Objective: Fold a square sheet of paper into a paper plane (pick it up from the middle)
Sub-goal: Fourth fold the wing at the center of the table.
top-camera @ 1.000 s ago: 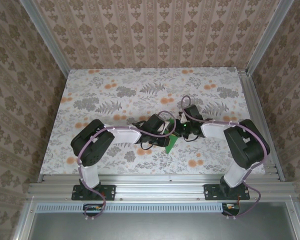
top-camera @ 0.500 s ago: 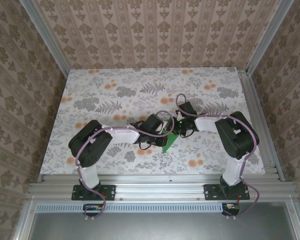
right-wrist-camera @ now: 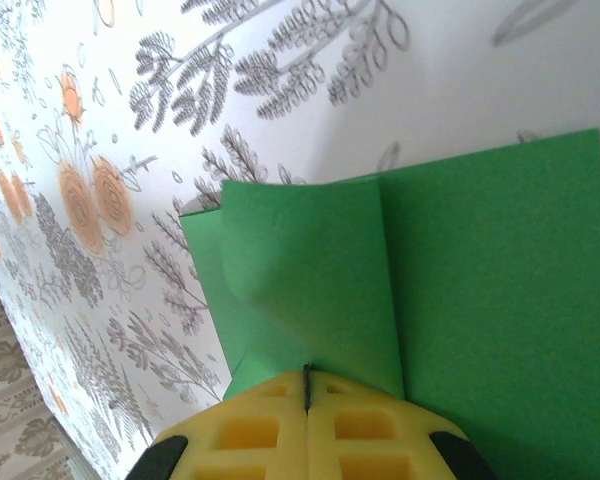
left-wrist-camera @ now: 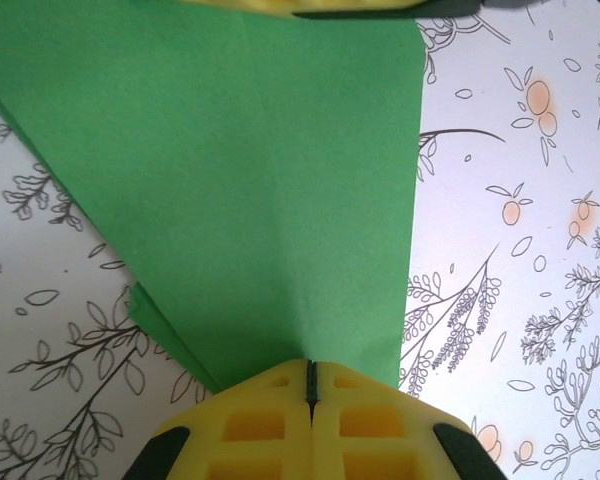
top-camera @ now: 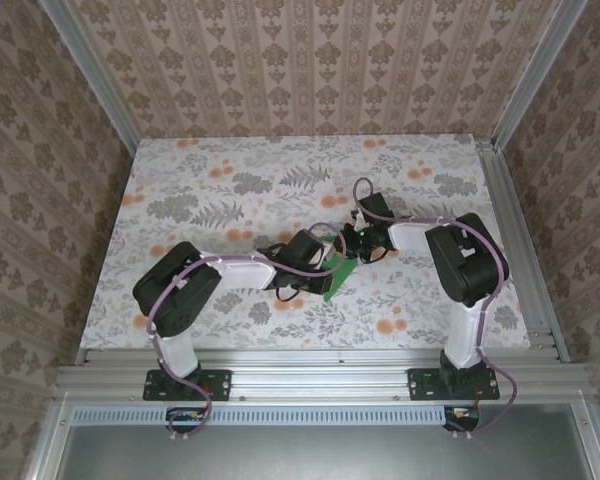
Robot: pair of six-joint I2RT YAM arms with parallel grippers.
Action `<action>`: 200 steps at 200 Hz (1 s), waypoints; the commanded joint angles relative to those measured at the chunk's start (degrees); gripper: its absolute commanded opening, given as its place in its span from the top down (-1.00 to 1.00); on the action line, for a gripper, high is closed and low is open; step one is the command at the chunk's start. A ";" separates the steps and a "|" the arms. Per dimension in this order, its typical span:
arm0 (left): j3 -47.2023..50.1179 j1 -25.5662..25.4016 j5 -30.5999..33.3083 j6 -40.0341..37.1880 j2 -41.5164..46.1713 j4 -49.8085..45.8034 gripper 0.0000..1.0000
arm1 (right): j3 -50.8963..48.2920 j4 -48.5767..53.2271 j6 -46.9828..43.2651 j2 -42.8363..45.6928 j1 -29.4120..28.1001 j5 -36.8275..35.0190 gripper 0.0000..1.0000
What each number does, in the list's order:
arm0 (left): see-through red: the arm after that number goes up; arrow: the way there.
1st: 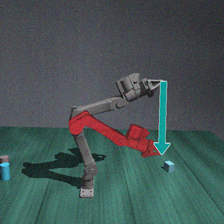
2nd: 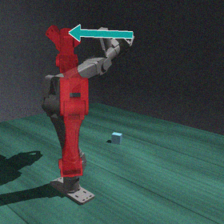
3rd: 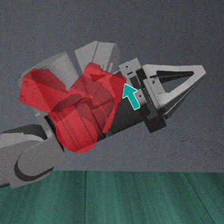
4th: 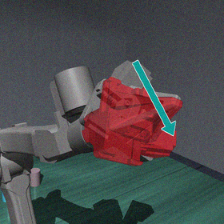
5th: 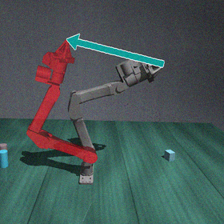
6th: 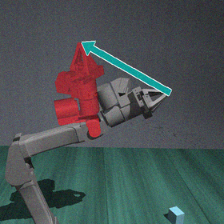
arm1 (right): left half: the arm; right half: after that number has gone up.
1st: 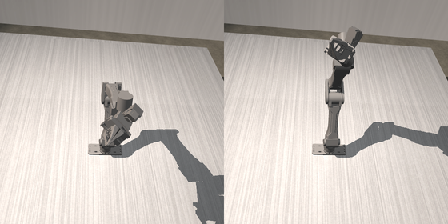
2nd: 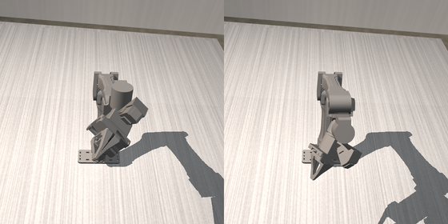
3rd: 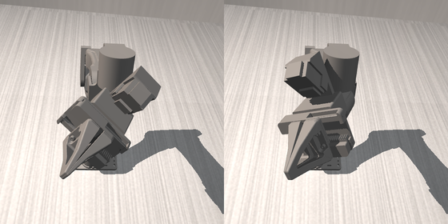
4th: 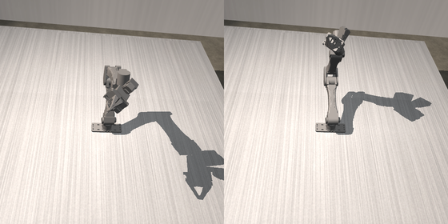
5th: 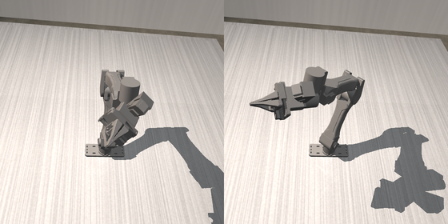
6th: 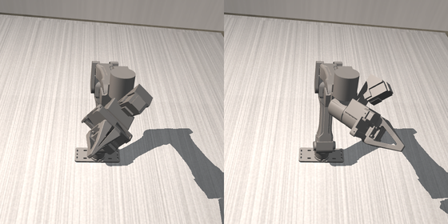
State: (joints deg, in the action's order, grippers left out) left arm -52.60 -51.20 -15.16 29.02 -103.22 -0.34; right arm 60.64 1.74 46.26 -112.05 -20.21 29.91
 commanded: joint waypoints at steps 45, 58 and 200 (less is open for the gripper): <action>3.08 -0.29 -0.74 -1.68 -0.56 -10.98 0.95 | 6.76 -0.68 -1.55 -6.22 4.98 -5.74 0.92; 2.91 -0.14 -0.58 -1.92 -1.05 -11.45 0.95 | 8.08 0.36 -2.28 -6.68 5.13 -5.59 0.92; -1.41 0.74 -1.51 -3.53 -2.45 -14.34 0.95 | 15.05 5.13 -6.47 -6.95 8.79 -5.56 0.90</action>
State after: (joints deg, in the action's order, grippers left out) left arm -54.63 -50.85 -16.16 26.89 -103.26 -6.02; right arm 75.31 4.56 42.11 -121.27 -12.56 27.53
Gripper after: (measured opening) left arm 0.047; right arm 0.065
